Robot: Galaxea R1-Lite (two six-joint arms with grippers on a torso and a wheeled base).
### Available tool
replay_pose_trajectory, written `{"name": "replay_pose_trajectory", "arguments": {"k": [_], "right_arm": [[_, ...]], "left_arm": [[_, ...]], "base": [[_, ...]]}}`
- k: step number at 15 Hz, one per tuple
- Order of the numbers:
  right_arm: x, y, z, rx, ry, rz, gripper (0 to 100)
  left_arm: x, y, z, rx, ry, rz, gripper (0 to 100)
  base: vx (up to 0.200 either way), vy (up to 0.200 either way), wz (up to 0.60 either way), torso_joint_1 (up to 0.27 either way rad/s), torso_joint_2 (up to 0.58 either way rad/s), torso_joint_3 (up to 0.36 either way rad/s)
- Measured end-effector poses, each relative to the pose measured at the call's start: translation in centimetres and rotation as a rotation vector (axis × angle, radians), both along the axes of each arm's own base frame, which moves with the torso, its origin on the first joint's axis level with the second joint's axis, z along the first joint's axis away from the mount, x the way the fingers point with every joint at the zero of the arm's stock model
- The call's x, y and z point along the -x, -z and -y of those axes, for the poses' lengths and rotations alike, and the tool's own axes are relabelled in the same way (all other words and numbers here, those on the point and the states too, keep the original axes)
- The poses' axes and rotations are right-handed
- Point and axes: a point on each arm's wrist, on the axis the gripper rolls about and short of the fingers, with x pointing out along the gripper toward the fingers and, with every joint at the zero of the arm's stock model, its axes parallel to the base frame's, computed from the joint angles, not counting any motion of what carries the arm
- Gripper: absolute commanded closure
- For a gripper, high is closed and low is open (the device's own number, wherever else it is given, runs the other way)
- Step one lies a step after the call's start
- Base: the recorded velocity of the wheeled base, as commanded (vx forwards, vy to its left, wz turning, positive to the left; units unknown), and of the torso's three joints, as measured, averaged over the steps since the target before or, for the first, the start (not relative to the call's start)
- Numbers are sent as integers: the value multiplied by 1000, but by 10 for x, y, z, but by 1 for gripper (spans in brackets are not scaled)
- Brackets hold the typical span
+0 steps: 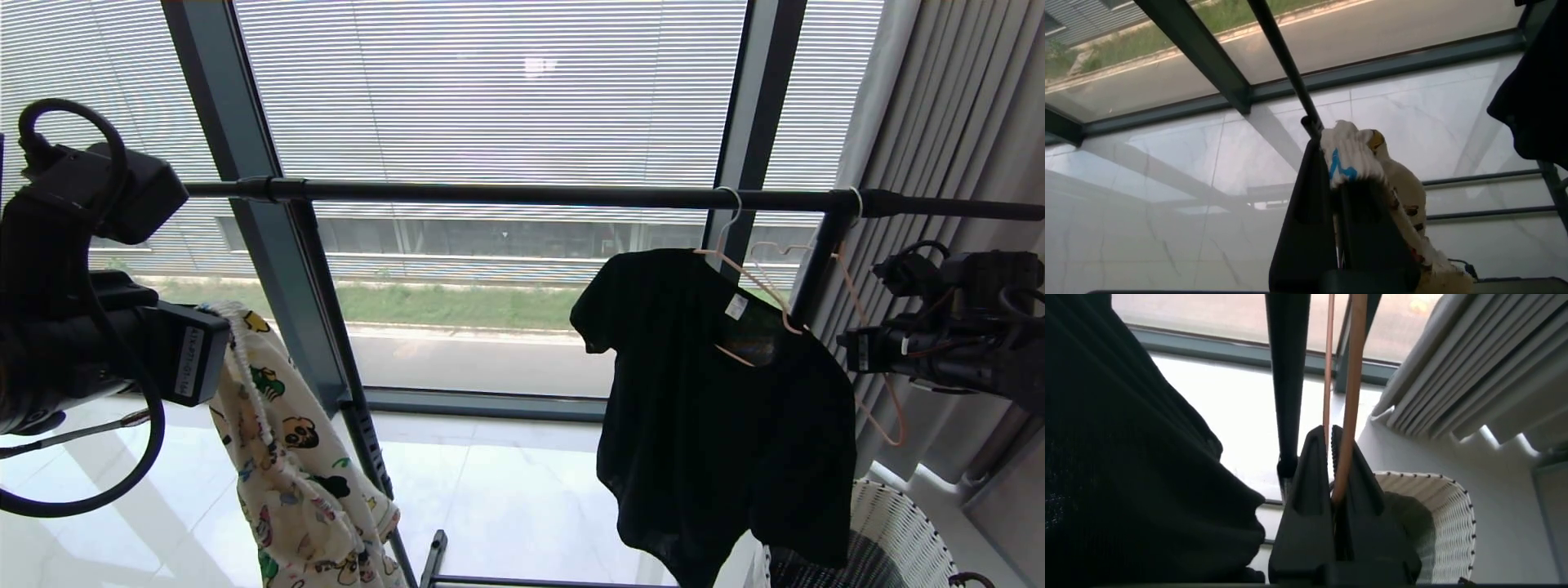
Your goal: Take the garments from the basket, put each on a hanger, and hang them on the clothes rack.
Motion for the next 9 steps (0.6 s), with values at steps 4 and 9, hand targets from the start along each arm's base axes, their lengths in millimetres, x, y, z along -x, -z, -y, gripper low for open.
{"name": "replay_pose_trajectory", "arguments": {"k": [4, 9], "right_arm": [[3, -7, 0, -12, 8, 85, 100], [19, -9, 0, -11, 16, 192, 100]], "left_arm": [[3, -2, -1, 4, 0, 10, 100], [9, -4, -3, 11, 1, 26, 100]], "base": [[0, 0, 0, 0, 0, 0], [0, 0, 0, 0, 0, 0]]}}
